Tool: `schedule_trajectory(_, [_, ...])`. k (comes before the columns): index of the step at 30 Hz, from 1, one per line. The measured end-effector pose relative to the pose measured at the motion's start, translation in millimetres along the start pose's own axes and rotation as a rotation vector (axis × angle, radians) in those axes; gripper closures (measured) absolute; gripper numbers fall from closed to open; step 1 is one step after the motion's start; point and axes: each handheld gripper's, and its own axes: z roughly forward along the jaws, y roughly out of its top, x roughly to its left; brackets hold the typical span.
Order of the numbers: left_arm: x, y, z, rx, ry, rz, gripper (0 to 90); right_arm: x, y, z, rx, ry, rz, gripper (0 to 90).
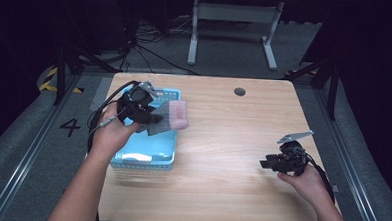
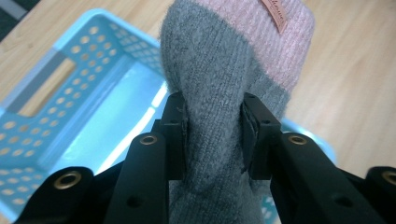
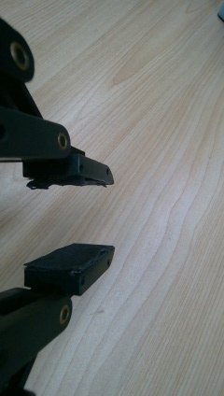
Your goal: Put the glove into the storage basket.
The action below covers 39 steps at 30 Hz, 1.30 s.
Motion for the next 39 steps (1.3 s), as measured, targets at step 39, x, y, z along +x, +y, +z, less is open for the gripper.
schedule_trajectory(39, [78.2,-17.6,65.7,0.154,-0.048,-0.056,66.5,7.5,-3.7,0.5,0.009,-0.017,-0.016,58.3])
